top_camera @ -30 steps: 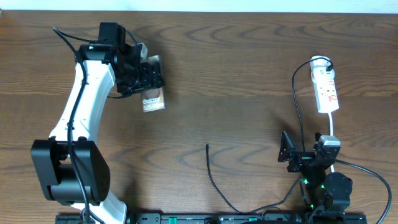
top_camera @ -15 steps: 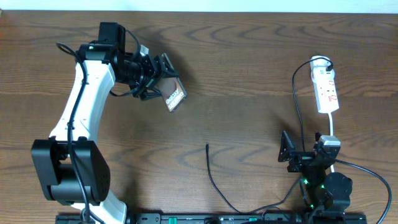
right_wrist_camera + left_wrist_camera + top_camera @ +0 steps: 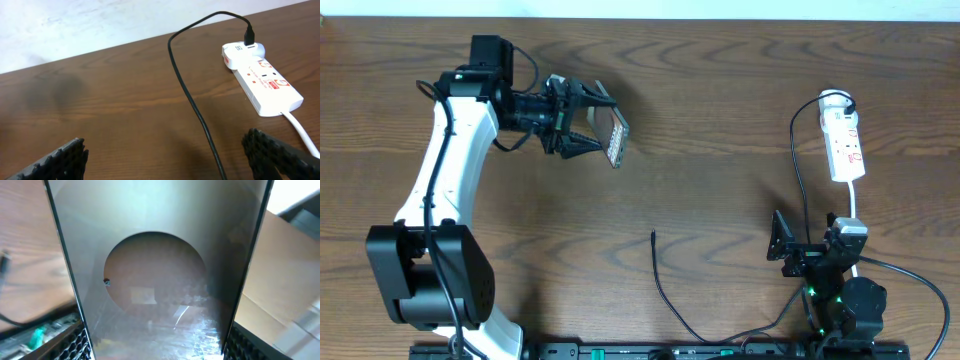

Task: Plug charger to phone and switch on socket
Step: 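Lift the phone with the left gripper and turn it upright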

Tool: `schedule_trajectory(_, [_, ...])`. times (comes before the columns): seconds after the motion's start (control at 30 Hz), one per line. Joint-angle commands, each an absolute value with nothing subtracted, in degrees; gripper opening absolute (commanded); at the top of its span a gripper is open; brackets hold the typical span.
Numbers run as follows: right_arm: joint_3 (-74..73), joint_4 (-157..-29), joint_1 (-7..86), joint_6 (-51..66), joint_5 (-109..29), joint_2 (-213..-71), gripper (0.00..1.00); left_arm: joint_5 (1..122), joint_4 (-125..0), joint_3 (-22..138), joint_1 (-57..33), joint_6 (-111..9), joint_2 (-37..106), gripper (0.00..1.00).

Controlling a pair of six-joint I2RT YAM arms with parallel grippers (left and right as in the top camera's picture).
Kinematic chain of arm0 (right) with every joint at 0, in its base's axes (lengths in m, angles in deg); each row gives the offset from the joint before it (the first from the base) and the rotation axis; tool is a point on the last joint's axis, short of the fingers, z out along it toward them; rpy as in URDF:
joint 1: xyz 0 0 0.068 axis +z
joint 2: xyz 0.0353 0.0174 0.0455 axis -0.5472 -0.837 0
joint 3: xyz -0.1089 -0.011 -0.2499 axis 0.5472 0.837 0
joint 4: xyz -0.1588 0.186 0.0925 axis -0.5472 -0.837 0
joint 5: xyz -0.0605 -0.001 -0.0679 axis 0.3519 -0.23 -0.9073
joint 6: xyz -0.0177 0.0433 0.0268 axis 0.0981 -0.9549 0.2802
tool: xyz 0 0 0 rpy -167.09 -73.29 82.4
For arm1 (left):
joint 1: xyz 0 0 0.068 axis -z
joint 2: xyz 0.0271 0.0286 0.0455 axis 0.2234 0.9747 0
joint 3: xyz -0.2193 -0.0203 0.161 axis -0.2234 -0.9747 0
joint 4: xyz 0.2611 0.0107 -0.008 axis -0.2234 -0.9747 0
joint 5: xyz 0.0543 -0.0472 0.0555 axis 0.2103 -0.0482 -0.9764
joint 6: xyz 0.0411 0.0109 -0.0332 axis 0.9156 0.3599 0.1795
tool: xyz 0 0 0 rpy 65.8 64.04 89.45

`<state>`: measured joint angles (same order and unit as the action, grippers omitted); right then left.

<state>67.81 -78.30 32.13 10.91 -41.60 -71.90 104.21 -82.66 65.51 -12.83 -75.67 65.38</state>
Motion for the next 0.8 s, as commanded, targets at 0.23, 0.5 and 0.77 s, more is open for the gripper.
schedule_trajectory(0.23, [68.0, -78.3, 32.5, 10.3, -41.7, -71.6, 0.99, 120.3, -82.6, 67.2, -15.8, -81.7, 63.5, 0.08])
schedule_trajectory(0.5, [68.0, -78.3, 32.5, 10.3, -41.7, -71.6, 0.99, 120.3, -82.5, 67.2, -17.3, -83.3, 63.5, 0.07])
schedule_trajectory(0.77, [68.0, -77.2, 32.5, 8.0, -37.4, -71.6, 0.99, 120.1, -81.5, 67.2, -17.3, -83.4, 63.5, 0.07])
